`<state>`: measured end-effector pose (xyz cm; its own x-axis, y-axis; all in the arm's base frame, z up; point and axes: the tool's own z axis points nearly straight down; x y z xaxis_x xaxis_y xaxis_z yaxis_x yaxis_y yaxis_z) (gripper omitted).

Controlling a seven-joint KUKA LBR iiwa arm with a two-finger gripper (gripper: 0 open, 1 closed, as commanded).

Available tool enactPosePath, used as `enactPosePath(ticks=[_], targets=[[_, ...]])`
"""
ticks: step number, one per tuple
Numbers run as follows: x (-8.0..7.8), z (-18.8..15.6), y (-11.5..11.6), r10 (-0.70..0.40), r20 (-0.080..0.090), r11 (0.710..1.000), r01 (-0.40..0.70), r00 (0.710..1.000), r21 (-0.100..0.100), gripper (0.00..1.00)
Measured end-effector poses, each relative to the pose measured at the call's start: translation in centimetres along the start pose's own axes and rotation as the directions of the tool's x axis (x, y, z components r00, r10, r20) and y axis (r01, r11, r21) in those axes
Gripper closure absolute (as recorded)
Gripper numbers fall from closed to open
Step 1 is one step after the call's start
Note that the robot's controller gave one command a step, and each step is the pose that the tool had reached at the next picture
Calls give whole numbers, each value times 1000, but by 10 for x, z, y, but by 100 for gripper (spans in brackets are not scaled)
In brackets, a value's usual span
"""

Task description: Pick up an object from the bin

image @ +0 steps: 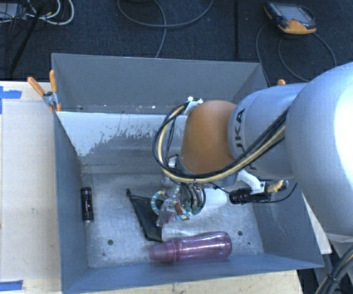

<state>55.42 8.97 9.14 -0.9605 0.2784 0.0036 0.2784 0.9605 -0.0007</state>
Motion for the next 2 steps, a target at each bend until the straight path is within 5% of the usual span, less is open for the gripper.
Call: enactPosePath(ticks=[2], targets=[[-1,-11,0,0,4,1000,0,1000,-2,100]])
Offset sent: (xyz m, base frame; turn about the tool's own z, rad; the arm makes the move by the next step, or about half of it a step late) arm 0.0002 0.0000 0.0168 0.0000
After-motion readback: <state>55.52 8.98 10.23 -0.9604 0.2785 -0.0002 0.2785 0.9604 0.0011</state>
